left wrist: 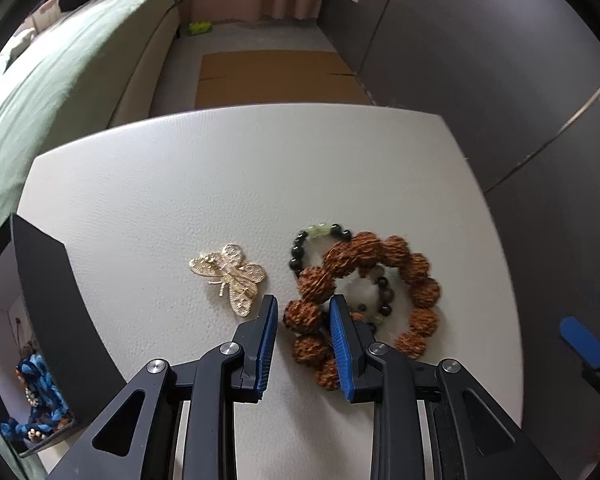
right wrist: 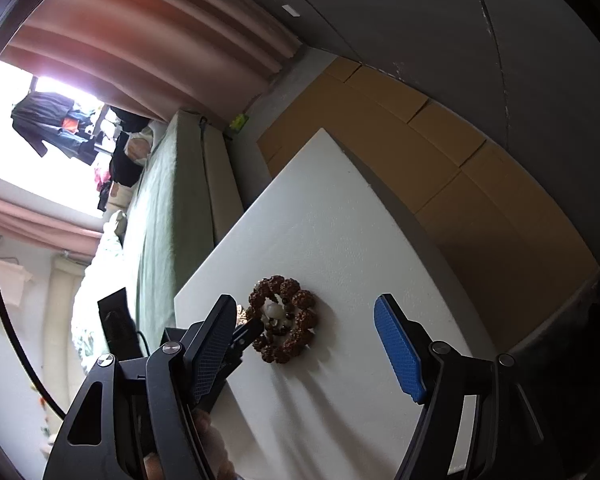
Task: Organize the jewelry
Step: 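Grasp the brown rudraksha bead bracelet with the left tool and lift it, then drop the brown bracelet into the box with the left tool while the right tool grasps the black-green bead bracelet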
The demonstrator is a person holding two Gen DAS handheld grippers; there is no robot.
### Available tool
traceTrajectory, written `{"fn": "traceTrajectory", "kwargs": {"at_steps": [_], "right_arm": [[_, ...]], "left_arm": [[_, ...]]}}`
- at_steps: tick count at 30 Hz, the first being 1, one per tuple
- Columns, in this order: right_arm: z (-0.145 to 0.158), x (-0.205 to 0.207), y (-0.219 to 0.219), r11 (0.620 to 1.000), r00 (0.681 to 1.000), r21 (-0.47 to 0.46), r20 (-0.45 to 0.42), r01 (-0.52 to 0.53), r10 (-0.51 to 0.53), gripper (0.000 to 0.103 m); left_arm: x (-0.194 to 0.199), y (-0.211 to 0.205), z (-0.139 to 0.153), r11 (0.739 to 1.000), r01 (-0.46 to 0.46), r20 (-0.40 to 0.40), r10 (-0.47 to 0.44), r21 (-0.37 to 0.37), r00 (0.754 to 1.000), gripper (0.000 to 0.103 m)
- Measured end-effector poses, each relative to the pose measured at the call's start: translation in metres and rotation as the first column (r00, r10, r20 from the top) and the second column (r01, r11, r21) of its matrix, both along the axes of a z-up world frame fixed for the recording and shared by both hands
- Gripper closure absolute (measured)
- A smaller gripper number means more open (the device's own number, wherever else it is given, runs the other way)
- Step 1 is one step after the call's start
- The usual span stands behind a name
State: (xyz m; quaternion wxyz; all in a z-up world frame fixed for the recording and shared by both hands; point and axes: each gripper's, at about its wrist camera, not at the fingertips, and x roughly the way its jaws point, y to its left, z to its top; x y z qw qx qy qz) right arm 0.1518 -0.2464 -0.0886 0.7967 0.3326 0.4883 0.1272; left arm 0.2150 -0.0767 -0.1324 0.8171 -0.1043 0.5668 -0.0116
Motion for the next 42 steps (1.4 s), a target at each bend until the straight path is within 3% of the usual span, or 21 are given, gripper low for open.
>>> {"fn": "traceTrajectory", "kwargs": {"at_steps": [2,11,16,23,32,37,42], "right_arm": [[-0.001,0.001,0.002,1.000,1.000,0.001,-0.003,-0.008,0.008,0.031],[-0.006,0.009,0.019,0.998,0.998,-0.001,-0.017,-0.056,0.056,0.031],[-0.010,0.011,0.028,0.997,0.997,-0.006,-0.017,-0.072,0.072,0.032],[-0.017,0.020,0.051,0.989,0.990,-0.047,-0.027,-0.137,0.136,0.049],[-0.025,0.037,0.102,0.943,0.967,-0.212,-0.045,-0.255,0.252,0.065],[-0.033,0.048,0.120,0.919,0.966,-0.300,-0.067,-0.257,0.248,0.072],[-0.039,0.051,0.134,0.867,0.965,-0.426,-0.078,-0.259,0.249,0.082]], "left_arm": [[-0.001,0.005,0.003,0.998,-0.026,0.016,0.027,-0.049,1.000,0.082],[-0.025,0.011,0.071,0.988,0.059,0.153,-0.036,-0.143,0.988,0.083],[-0.032,0.017,0.099,0.987,0.071,0.201,-0.040,-0.148,0.979,0.083],[-0.039,0.051,0.115,0.991,0.009,0.226,0.022,-0.132,0.974,0.083],[-0.051,0.095,0.123,0.990,-0.072,0.222,0.097,-0.119,0.970,0.083],[-0.066,0.119,0.138,0.990,-0.102,0.233,0.121,-0.094,0.965,0.083],[-0.085,0.143,0.145,0.987,-0.143,0.235,0.158,-0.078,0.959,0.083]]}}
